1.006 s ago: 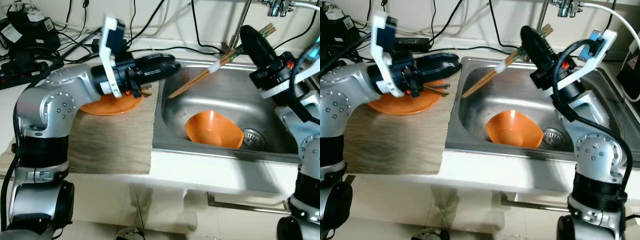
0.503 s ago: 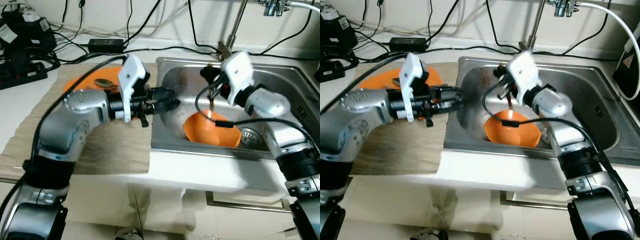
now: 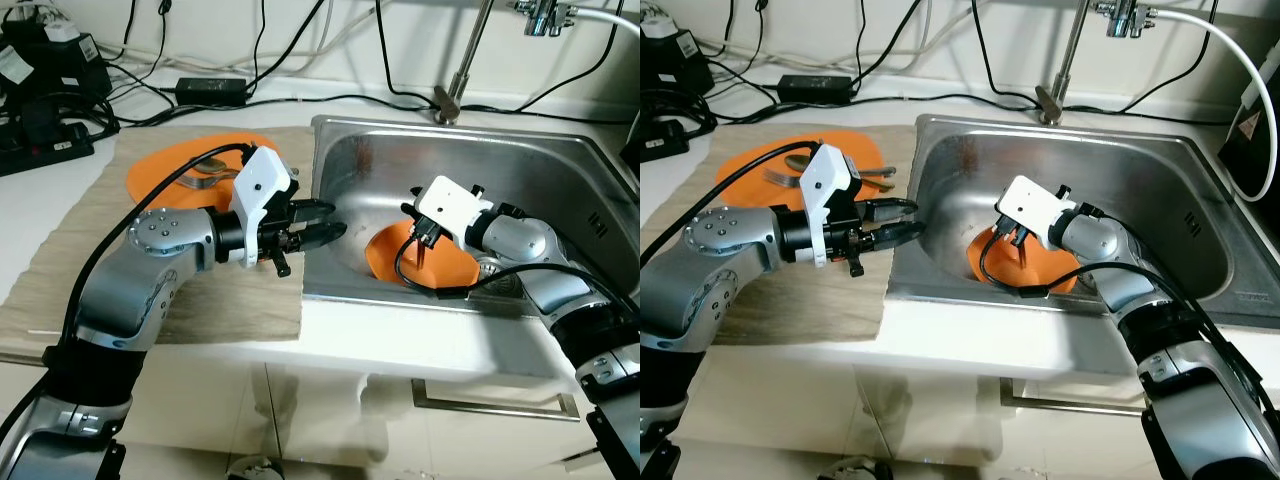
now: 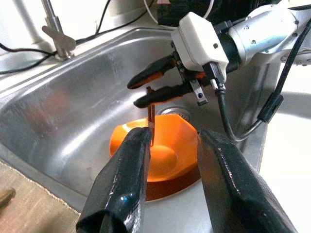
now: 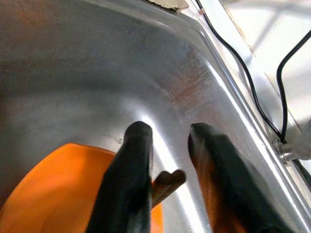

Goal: Kitchen organization

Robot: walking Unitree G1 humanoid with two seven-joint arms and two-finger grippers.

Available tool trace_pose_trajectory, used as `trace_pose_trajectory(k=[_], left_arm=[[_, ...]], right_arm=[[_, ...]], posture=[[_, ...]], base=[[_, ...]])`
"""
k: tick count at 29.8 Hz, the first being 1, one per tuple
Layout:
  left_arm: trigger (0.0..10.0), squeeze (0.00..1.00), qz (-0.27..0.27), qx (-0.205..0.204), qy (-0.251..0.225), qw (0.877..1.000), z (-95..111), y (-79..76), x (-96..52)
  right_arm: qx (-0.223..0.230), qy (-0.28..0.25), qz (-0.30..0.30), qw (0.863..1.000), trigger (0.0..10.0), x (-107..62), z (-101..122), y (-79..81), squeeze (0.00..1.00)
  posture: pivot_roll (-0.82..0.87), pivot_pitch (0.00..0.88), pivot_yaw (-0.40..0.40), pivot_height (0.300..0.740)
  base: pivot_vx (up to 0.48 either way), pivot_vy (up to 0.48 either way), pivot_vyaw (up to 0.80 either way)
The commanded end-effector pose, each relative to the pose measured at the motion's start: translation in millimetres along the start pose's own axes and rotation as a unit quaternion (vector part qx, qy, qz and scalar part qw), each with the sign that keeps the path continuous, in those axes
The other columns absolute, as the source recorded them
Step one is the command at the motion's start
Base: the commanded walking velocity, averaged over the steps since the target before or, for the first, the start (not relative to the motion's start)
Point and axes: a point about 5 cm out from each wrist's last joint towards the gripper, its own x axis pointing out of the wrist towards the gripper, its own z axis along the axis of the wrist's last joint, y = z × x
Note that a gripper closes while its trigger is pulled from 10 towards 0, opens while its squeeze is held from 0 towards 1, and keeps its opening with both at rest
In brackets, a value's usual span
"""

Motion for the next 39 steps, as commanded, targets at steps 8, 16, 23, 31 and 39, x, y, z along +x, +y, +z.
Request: trace_pose_trajectory(k=[8,16,23,31,39], left_arm=[[10.0,0.0,0.074,0.025,-0.018,0.997,11,23.2,-4.9],[10.0,0.0,0.206,0.078,0.03,0.975,7,61.6,-27.1],[10.0,0.0,0.227,0.104,0.125,0.96,-16,79.9,-59.4],[10.0,0.0,0.22,0.116,0.163,0.955,-34,85.3,-63.9],[10.0,1.0,0.231,0.104,0.096,0.963,-17,97.5,-49.9]], right_arm=[[0.081,-0.115,-0.126,0.982,10.0,-7.2,33,-48.5,1.0],[0.22,-0.233,-0.144,0.936,10.0,-32.1,57,-50.5,0.0],[0.239,-0.235,-0.097,0.937,10.0,-44.9,56,-16.7,0.0],[0.286,-0.225,-0.101,0.926,10.0,-57.9,55,-4.4,0.0],[0.312,-0.213,-0.083,0.922,10.0,-56.2,57,10.2,0.0]], posture=[[0.01,0.011,-0.022,0.74],[0.01,0.012,-0.015,0.74],[0.0,0.012,-0.01,0.74],[0.0,0.007,-0.015,0.74],[0.0,0.009,-0.019,0.74]], base=[[0.0,0.0,0.0],[0.0,0.0,0.0],[0.0,0.0,0.0],[0.0,0.0,0.0],[0.0,0.0,0.0]])
